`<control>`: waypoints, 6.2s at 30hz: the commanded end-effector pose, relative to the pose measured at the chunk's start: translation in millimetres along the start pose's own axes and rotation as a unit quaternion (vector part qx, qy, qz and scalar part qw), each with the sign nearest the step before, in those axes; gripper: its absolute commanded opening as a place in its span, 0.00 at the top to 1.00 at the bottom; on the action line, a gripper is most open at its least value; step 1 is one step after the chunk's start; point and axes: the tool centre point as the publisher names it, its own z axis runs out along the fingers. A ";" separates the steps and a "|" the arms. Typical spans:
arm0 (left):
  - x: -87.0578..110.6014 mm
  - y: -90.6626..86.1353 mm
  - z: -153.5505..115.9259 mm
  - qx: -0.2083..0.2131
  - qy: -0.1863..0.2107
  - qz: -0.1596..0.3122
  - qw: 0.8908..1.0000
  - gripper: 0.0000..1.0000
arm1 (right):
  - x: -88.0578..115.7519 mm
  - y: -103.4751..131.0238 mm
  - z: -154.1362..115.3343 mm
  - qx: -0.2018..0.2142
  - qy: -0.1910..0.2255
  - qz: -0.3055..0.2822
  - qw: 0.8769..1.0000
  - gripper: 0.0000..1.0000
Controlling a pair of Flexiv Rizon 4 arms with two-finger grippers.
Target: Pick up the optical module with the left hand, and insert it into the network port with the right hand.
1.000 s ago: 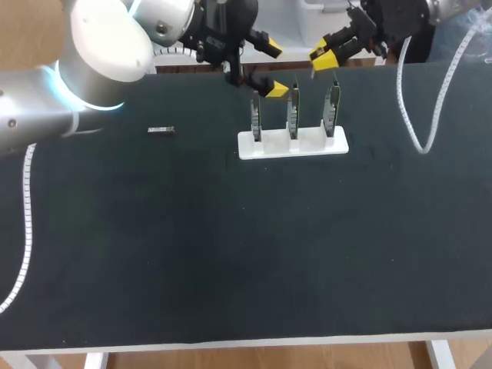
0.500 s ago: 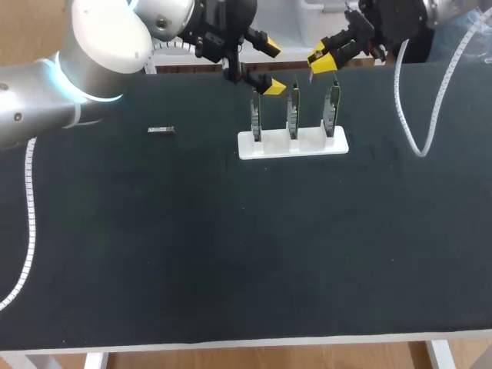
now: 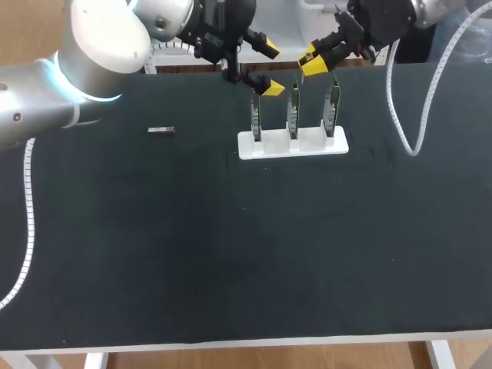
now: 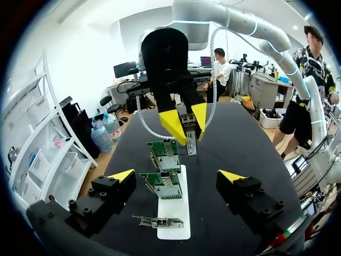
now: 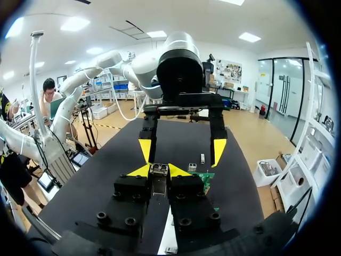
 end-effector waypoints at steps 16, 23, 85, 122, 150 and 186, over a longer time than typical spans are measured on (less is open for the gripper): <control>-0.5 -0.6 -0.3 -0.001 0.002 -0.001 1.000 0.00 | 10.5 -11.6 2.0 -0.014 0.004 0.022 1.000 1.00; -0.5 -0.6 -0.3 -0.001 0.002 -0.001 1.000 0.00 | 10.1 -12.2 0.9 -0.013 0.007 0.024 1.000 1.00; -0.5 -0.6 -0.3 -0.001 0.002 -0.001 1.000 0.00 | 27.9 -32.3 6.5 -0.038 0.023 0.062 0.997 1.00; -0.5 -0.6 -0.3 -0.001 0.002 -0.001 1.000 0.00 | 31.9 -50.1 12.0 -0.051 0.030 0.068 0.996 1.00; -0.5 -0.6 -0.3 -0.001 0.002 -0.001 1.000 0.00 | 28.8 -55.9 15.0 -0.054 0.034 0.069 0.996 1.00; -0.5 -0.6 -0.3 -0.001 0.002 -0.001 1.000 0.00 | 48.5 -60.0 23.2 -0.066 0.023 0.087 0.994 1.00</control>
